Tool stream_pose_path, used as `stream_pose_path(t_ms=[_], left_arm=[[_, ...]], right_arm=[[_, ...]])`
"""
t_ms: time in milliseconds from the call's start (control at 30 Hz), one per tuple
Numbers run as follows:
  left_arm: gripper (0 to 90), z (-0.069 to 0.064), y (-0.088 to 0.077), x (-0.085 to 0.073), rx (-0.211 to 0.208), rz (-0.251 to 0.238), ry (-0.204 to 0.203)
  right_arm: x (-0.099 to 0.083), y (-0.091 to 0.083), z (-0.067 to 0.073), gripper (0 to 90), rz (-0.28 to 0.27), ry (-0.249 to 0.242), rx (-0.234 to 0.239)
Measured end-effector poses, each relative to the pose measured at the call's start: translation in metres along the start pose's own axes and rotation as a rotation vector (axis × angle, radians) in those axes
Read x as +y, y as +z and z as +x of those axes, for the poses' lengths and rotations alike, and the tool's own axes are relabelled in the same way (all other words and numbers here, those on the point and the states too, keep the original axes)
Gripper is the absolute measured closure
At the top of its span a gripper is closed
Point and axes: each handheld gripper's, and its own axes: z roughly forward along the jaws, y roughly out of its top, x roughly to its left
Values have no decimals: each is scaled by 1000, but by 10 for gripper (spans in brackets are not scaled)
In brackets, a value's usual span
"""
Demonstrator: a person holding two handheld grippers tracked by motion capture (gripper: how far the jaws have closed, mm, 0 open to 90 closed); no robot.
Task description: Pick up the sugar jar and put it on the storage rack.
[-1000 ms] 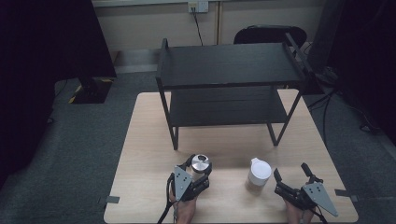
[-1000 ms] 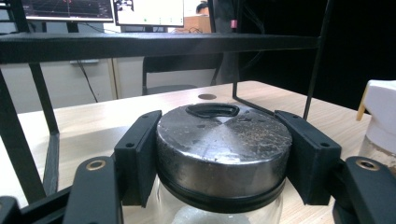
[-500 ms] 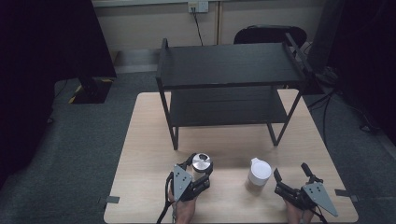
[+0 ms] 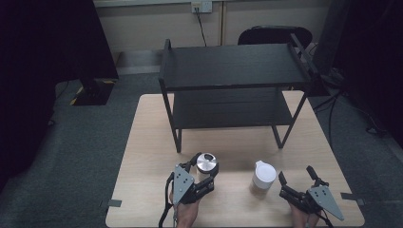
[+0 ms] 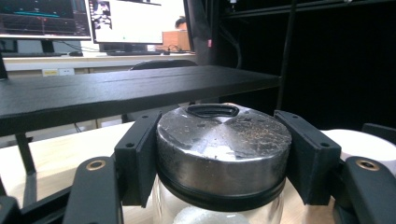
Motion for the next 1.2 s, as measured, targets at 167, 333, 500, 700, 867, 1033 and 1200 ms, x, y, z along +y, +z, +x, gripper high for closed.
stream_pose_path(t_ms=[167,333,500,700,867,1033,1200], left_arm=[[355,3,-1,10,-23,-4,-2],[355,7,1,22,-38,-4,11],[355,12,3,33,-60,-13,7],[355,18,6,47,-85,-14,20],[355,26,8,58,-118,-11,14],[355,30,7,66,-118,-12,23],[355,39,7,75,-134,-34,3]], right_arm=[[0,0,0,24,0,0,0],[0,0,0,24,0,0,0],[0,0,0,24,0,0,0],[0,0,0,24,0,0,0],[0,0,0,24,0,0,1],[0,0,0,24,0,0,0],[0,0,0,24,0,0,0]])
